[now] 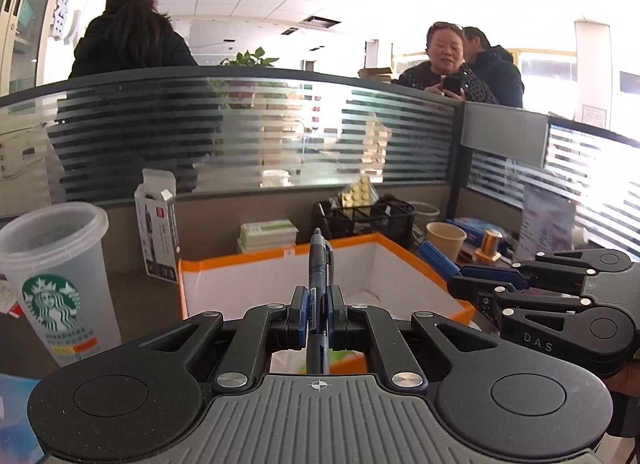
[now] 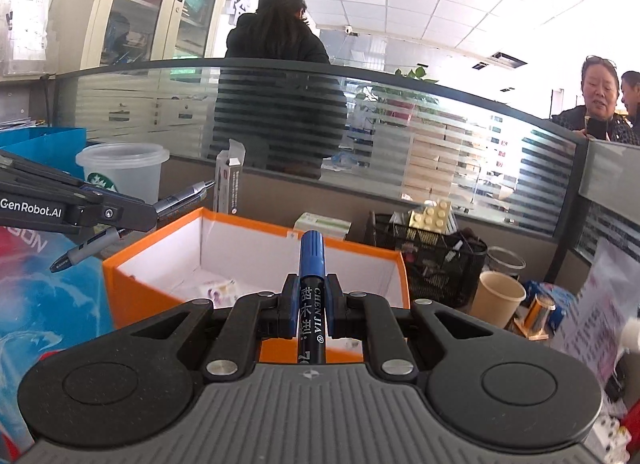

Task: Organize rigid objects
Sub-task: 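Lift both markers and carry them over the orange box with both grippers, then lower the markers into the orange box and open both grippers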

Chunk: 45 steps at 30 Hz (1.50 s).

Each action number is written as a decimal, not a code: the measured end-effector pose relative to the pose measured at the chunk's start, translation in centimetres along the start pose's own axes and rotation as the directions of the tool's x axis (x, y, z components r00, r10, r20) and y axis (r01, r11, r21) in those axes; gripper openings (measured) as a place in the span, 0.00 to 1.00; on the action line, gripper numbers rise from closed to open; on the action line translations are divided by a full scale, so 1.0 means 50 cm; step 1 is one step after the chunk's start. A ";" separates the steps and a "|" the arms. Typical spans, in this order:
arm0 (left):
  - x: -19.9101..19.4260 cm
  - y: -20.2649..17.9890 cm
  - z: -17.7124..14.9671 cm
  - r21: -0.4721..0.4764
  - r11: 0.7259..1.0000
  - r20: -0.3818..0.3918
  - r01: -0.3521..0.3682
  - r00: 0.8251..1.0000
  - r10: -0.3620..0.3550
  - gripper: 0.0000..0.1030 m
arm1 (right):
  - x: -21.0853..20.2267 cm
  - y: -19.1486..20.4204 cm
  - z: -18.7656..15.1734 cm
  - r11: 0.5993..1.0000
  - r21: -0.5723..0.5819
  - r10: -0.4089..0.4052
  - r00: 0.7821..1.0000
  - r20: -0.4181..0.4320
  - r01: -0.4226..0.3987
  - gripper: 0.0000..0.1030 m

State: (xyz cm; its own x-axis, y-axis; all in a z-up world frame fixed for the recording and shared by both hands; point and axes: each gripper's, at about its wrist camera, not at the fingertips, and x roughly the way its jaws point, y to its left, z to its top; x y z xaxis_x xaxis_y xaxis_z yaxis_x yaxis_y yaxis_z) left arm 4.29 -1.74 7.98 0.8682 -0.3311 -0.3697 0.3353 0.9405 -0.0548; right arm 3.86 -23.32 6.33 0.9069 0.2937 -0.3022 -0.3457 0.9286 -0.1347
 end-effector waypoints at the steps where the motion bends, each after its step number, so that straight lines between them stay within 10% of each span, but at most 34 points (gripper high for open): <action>1: 0.005 0.003 0.005 -0.001 1.000 0.003 -0.002 1.000 0.002 0.07 | 0.007 -0.003 0.006 1.000 -0.001 -0.001 1.000 0.003 0.001 0.12; 45: 0.253 0.089 -0.032 -0.113 0.994 -0.214 -0.006 0.977 -0.018 0.07 | 0.300 0.008 -0.002 0.991 0.041 0.132 0.972 -0.193 -0.127 0.12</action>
State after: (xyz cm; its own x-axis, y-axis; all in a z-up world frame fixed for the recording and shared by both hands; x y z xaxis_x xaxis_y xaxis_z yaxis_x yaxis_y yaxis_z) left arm 16.16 -1.62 1.55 0.7637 -0.3238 -0.5585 0.2864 0.9452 -0.1565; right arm 17.28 -18.57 1.66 0.7893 0.3645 -0.4942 -0.4475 0.8925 -0.0565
